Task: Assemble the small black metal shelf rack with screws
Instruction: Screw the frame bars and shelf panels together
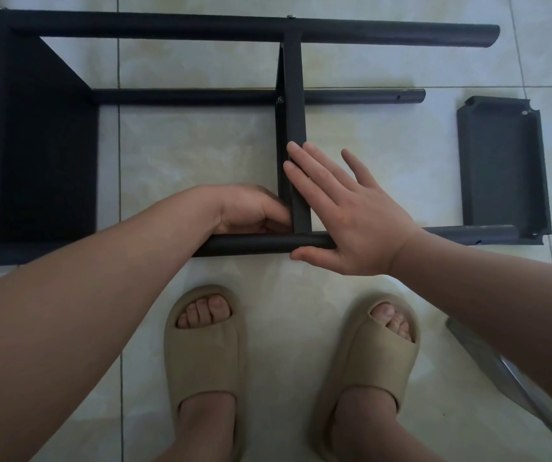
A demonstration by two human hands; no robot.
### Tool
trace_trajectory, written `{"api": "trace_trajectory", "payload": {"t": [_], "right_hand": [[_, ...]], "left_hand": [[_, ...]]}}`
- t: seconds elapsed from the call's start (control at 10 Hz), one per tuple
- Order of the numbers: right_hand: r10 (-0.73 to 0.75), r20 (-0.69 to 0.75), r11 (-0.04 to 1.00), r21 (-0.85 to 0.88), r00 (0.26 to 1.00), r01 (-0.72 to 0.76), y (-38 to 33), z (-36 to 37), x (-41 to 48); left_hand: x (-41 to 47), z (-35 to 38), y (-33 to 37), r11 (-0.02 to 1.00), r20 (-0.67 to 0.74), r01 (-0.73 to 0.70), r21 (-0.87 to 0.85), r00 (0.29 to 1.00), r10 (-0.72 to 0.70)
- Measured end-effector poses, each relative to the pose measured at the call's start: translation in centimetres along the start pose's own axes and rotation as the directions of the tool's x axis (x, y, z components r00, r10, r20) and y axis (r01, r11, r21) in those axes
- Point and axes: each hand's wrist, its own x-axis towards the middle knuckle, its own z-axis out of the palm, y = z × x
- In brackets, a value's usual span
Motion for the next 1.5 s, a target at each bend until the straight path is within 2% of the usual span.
{"api": "trace_trajectory", "payload": {"t": [0.2, 0.3, 0.4, 0.5, 0.6, 0.8, 1.0, 1.1, 1.3, 1.5], "right_hand": [[0.000, -0.002, 1.000, -0.010, 1.000, 0.000, -0.01, -0.08, 0.02], [0.003, 0.002, 1.000, -0.012, 1.000, -0.003, 0.00, -0.09, 0.00], [0.001, -0.001, 1.000, -0.013, 1.000, -0.001, -0.03, -0.08, 0.02], [0.001, -0.002, 1.000, -0.012, 1.000, -0.001, 0.01, 0.03, -0.01], [0.002, -0.006, 1.000, -0.018, 1.000, -0.002, 0.04, 0.09, 0.01], [-0.001, -0.015, 1.000, -0.016, 1.000, 0.001, 0.06, 0.19, -0.01], [0.001, -0.005, 1.000, -0.016, 1.000, -0.001, 0.06, 0.05, 0.02], [0.003, 0.000, 1.000, -0.018, 1.000, -0.003, 0.05, 0.01, 0.01], [-0.001, -0.008, 1.000, -0.016, 1.000, 0.001, -0.01, 0.01, -0.01], [0.000, -0.009, 1.000, -0.022, 1.000, 0.000, 0.02, 0.00, 0.00]], "left_hand": [[0.46, -0.09, -0.18, 0.995, -0.039, -0.025, -0.092, 0.999, 0.021], [0.53, -0.22, -0.13, 0.993, 0.017, -0.033, -0.116, 0.999, 0.035], [0.45, -0.34, -0.17, 0.996, 0.052, -0.022, -0.091, 0.998, 0.027], [0.49, -0.18, -0.27, 0.999, 0.018, -0.046, -0.023, 0.999, 0.047], [0.59, -0.39, -0.45, 0.998, -0.015, -0.050, -0.044, 0.999, 0.049], [0.64, -0.27, -0.13, 0.995, 0.029, -0.032, -0.098, 0.999, 0.034], [0.37, -0.03, -0.08, 0.999, 0.015, -0.028, 0.016, 1.000, 0.027], [0.34, 0.00, -0.02, 1.000, -0.030, -0.031, 0.003, 0.999, 0.031], [0.23, 0.02, 0.10, 0.998, -0.029, -0.035, -0.054, 0.999, 0.034], [0.44, -0.12, -0.02, 0.999, 0.002, -0.046, -0.013, 0.999, 0.046]]}}
